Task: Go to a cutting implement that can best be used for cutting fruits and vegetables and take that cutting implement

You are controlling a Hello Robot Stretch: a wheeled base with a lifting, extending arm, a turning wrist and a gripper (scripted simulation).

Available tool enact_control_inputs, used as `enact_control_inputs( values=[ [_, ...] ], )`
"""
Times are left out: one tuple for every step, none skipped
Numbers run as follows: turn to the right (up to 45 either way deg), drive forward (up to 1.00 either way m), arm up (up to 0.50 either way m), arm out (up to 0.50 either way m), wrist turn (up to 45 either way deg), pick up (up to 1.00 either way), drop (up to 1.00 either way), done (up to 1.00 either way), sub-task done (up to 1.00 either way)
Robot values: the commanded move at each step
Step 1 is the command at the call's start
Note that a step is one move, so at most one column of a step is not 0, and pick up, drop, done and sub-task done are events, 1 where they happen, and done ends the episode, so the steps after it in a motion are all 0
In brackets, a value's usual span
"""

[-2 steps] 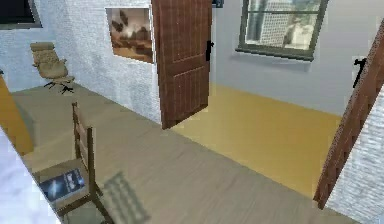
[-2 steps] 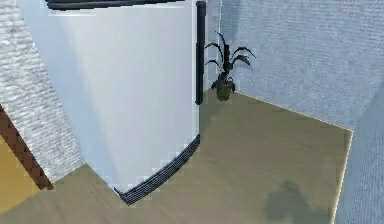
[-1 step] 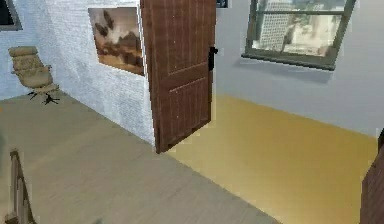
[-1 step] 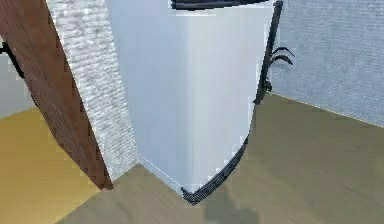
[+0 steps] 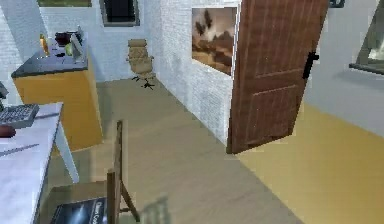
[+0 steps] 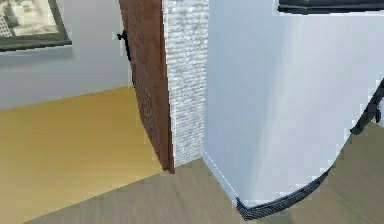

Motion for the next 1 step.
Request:
enact_control_inputs(
  values=[
    [0.0,0.35,0.00,0.00,0.0,0.00,0.00,0.00,0.00]
  ],
)
